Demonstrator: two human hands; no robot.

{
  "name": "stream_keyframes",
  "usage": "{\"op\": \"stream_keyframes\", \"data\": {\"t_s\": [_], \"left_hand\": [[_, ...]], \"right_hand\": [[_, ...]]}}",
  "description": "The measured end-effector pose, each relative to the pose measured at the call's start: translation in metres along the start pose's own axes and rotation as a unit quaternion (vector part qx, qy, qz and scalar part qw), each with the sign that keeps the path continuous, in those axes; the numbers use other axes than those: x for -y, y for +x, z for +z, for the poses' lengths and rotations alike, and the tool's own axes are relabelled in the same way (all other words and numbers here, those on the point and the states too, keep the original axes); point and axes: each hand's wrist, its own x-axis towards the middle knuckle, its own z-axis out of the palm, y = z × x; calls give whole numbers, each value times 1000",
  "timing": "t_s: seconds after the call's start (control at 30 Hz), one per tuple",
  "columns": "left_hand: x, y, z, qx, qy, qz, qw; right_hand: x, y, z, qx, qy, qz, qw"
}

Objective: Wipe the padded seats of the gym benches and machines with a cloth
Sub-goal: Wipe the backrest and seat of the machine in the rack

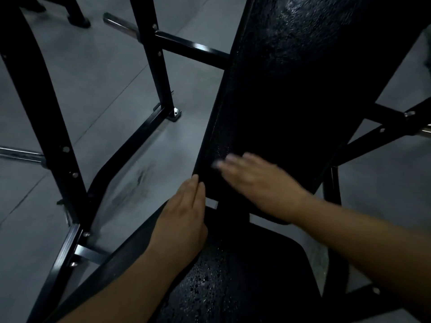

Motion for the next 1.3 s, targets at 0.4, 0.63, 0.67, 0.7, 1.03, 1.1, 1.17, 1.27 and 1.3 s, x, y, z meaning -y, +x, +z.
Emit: {"op": "stream_keyframes", "data": {"t_s": [0.4,0.63,0.67,0.7,1.03,1.1,1.17,1.27,1.3], "left_hand": [[-9,11,-4,-31,-2,12,999],[-21,10,6,-18,6,16,1000],[-22,10,5,-16,11,18,1000],[-23,10,3,-14,18,22,1000],[-14,14,-1,-8,20,16,1000],[-10,11,-4,-4,27,13,1000],[-6,6,-6,3,26,13,1000],[0,1,-9,7,20,9,1000],[2,-1,-10,8,17,6,1000]], "right_hand": [[6,-99,23,10,33,-20,999],[8,-57,30,-93,22,173,980],[27,-74,40,-59,28,107,992],[37,-94,44,-19,38,59,997],[44,-15,28,-48,94,145,984],[65,-37,35,22,105,64,992],[64,-67,37,22,112,39,993],[41,-71,28,-60,103,103,987],[34,-55,24,-89,106,139,981]]}}
